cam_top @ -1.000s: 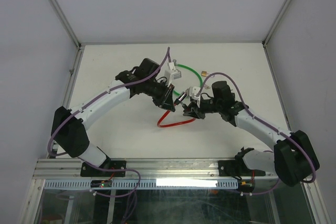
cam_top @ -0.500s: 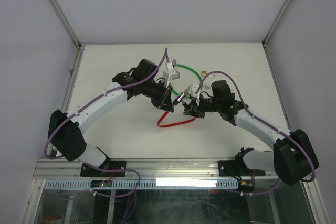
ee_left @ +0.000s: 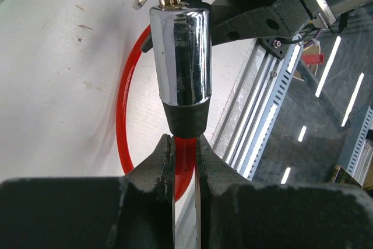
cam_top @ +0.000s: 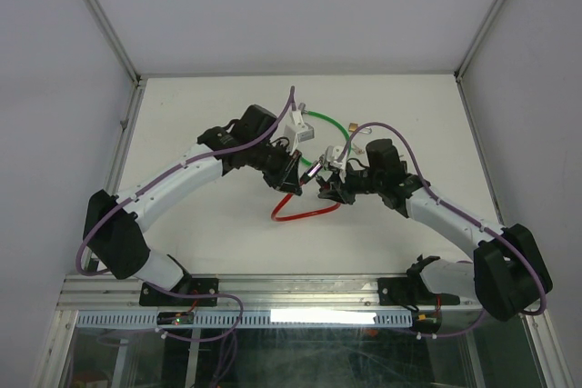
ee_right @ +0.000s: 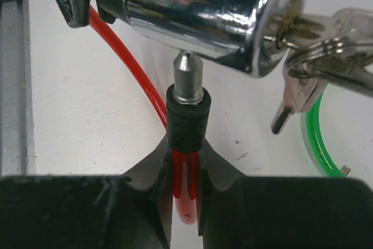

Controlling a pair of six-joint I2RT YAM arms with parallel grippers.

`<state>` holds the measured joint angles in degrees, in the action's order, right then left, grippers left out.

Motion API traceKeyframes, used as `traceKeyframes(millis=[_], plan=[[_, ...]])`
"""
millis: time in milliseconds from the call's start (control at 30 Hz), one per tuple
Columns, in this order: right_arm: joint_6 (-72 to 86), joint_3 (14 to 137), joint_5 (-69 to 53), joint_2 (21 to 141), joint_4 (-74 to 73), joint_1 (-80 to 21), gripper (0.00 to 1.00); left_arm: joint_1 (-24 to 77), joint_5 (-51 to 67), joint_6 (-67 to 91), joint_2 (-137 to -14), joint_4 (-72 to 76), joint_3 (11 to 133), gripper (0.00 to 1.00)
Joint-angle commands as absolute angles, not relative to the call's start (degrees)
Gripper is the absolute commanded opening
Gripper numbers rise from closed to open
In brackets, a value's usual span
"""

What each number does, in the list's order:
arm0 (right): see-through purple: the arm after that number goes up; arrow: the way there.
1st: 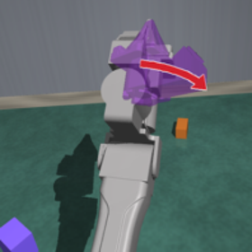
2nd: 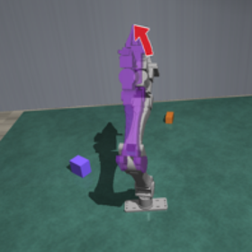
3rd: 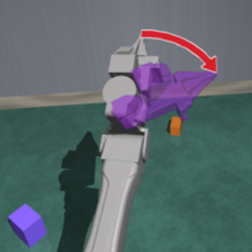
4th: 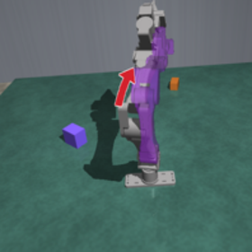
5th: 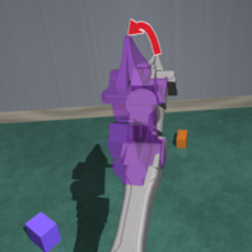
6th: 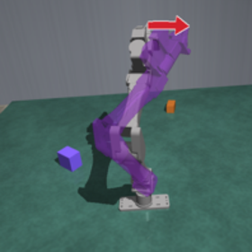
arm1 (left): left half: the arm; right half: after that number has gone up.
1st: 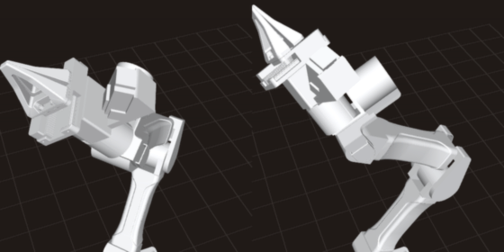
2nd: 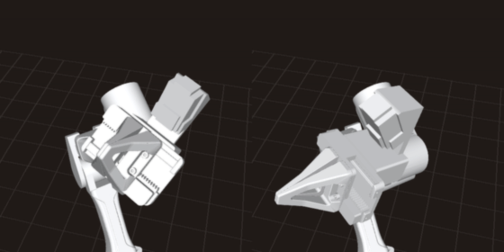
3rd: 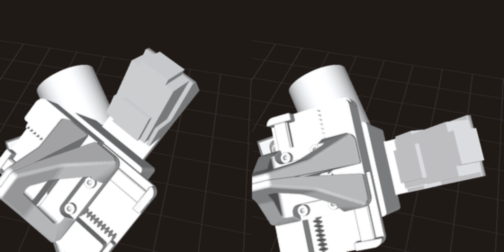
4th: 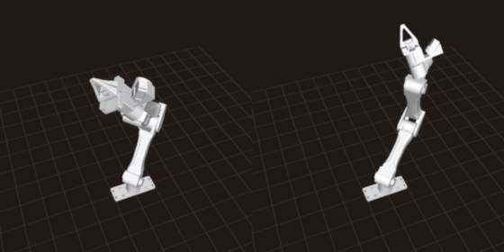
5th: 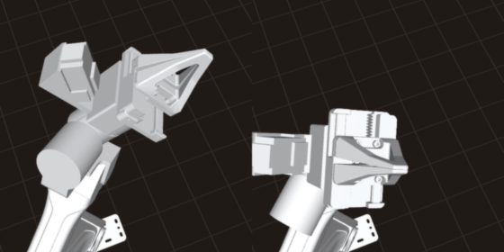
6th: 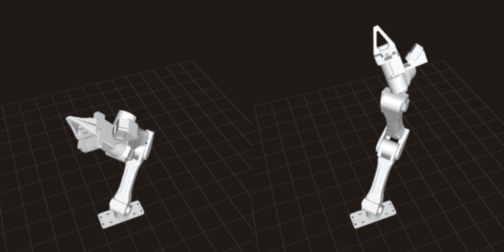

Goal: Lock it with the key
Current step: Lock the lock.

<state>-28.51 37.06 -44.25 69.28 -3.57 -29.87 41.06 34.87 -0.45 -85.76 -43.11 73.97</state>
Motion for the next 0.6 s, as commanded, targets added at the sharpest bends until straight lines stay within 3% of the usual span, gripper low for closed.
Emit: traceKeyframes(millis=[0,567], plan=[[-28.42,38.42,-43.36,69.16,-4.19,-29.86,0.0,41.75,32.63,-0.1,-84.49,-43.07,74.64,0.0],[-27.87,39.77,-44.41,70.15,-6.04,-29.37,0.0,43.65,28.95,-1.9,-85.9,-46.16,75.96,0.0]])
